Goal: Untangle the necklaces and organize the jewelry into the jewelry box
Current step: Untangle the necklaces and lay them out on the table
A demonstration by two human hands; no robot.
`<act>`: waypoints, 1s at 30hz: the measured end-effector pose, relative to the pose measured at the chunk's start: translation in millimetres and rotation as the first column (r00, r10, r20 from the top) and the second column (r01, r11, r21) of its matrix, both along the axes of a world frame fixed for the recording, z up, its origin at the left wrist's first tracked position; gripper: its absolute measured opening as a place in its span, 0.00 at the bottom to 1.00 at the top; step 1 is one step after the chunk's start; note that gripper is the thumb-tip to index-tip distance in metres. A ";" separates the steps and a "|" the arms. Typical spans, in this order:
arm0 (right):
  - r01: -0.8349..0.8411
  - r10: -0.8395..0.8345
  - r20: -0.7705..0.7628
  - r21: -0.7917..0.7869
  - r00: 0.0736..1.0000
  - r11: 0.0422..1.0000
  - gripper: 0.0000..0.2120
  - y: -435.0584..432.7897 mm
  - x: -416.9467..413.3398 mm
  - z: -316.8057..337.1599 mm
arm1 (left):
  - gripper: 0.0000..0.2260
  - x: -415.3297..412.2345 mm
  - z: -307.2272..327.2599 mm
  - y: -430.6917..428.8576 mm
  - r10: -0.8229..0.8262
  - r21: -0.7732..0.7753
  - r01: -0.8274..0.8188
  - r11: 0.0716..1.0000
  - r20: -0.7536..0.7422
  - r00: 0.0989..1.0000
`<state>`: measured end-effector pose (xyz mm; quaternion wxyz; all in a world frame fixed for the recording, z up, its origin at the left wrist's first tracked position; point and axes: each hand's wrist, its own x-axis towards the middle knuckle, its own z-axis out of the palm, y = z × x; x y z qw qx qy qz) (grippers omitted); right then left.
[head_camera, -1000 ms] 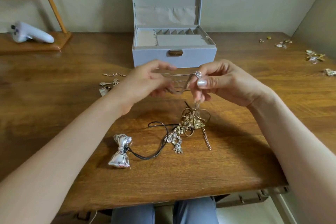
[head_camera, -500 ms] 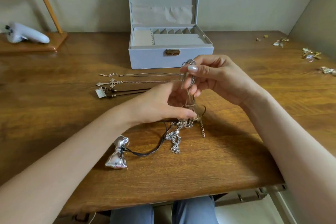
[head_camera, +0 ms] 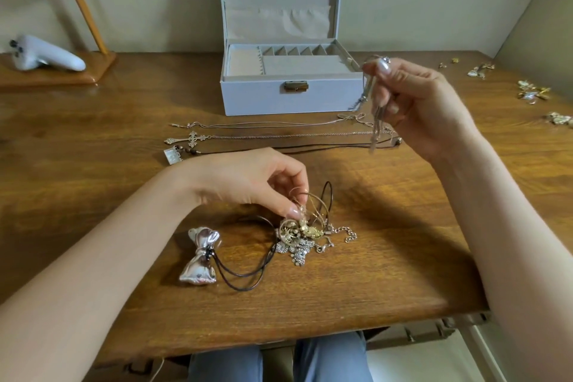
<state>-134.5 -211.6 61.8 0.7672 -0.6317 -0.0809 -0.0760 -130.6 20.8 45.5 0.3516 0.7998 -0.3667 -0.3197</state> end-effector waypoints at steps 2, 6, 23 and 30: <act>-0.026 0.025 -0.026 -0.042 0.999 0.999 0.09 -0.1 -0.4 -1.0 | 0.05 0.6 1.1 1.6 -0.029 0.012 0.030 0.999 -0.022 0.999; -0.093 0.089 -0.046 -0.098 0.995 0.991 0.08 3.1 -0.1 -2.2 | 0.10 1.6 7.4 2.8 -0.020 -0.011 0.020 1.000 -0.022 1.000; -0.145 0.128 -0.070 -0.388 0.989 0.910 0.10 16.6 1.7 -15.2 | 0.08 14.5 -16.8 -13.0 0.536 -0.487 -0.402 0.775 0.172 0.826; -0.115 0.081 -0.101 -0.397 0.992 0.911 0.10 13.5 4.1 -15.5 | 0.10 15.3 -11.0 -11.6 0.599 -0.504 -0.488 0.712 0.075 0.797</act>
